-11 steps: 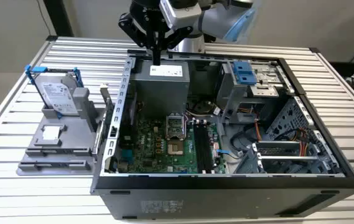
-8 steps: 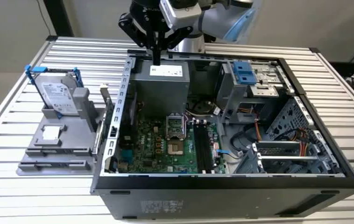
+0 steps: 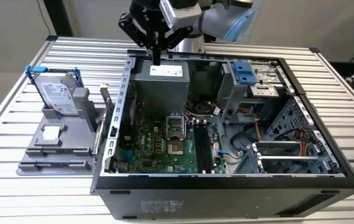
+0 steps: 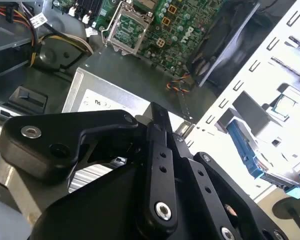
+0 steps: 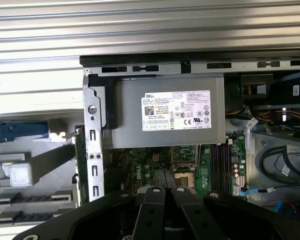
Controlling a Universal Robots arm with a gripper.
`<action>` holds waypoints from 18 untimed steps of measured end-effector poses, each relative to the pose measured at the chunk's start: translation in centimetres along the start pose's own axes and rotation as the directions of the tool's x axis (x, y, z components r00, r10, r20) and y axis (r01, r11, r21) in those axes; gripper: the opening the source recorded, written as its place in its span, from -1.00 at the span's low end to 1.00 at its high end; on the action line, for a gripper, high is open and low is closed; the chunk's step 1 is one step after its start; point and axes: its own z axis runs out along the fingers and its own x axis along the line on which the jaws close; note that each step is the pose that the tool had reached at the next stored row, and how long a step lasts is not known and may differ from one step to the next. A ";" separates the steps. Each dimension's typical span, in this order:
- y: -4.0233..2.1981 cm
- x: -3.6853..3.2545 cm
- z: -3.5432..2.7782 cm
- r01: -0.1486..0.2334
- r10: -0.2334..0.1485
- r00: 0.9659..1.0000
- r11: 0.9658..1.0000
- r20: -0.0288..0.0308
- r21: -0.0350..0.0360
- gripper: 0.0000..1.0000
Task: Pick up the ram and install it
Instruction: 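Reach for the ram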
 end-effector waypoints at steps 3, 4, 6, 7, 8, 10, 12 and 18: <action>0.00 0.03 0.00 0.000 0.000 1.000 1.000 0.000 0.000 -1.00; -0.02 0.18 -0.02 0.000 0.000 1.000 1.000 0.000 0.000 -1.00; -0.03 0.49 -0.02 0.000 0.000 1.000 1.000 0.000 0.000 -1.00; -0.04 0.60 -0.01 0.000 0.000 1.000 1.000 0.000 0.000 -1.00; -0.06 0.79 -0.02 0.000 0.000 1.000 1.000 0.000 0.000 -1.00; -0.08 1.16 -0.03 0.000 0.000 1.000 1.000 0.001 0.000 -1.00; -0.11 1.52 -0.03 0.000 0.000 1.000 1.000 0.001 0.000 -1.00; -0.19 2.65 -0.06 0.002 -0.002 1.000 1.000 0.001 0.000 -1.00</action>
